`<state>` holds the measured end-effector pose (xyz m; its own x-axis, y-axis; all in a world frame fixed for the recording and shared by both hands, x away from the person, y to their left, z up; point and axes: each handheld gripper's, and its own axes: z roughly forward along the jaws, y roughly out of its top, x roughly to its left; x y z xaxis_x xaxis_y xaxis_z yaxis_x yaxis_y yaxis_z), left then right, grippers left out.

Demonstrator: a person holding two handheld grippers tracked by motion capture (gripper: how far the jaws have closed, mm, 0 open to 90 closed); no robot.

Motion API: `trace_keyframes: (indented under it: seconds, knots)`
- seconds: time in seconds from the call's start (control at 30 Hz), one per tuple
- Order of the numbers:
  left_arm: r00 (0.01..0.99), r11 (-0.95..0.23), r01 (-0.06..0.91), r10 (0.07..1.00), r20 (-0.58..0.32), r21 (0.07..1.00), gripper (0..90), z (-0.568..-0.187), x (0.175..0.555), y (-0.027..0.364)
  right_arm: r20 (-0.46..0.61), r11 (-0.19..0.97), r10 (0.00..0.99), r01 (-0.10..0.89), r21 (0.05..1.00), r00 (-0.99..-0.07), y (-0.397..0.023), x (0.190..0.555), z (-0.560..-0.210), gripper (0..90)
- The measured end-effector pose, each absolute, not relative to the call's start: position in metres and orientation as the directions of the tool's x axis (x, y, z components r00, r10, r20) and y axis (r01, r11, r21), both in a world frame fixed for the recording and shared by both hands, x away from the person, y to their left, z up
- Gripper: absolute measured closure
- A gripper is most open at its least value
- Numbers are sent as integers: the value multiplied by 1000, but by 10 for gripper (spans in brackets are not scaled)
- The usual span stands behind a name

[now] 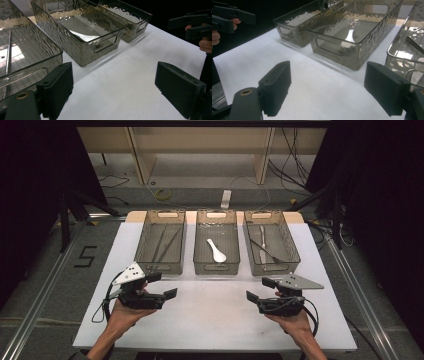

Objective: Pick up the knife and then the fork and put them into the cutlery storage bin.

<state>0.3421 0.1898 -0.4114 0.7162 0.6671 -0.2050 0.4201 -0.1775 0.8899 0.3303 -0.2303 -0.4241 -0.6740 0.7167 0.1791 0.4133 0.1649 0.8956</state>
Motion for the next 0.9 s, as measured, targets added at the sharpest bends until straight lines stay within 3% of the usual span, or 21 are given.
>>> trace_keyframes:
  seconds: [0.9]
  knots:
    - [724, -178, 418, 657, -208, 891, 147, -412, 339, 190, 149, 176, 746, 408, 896, -649, -237, 315, -433, 206]
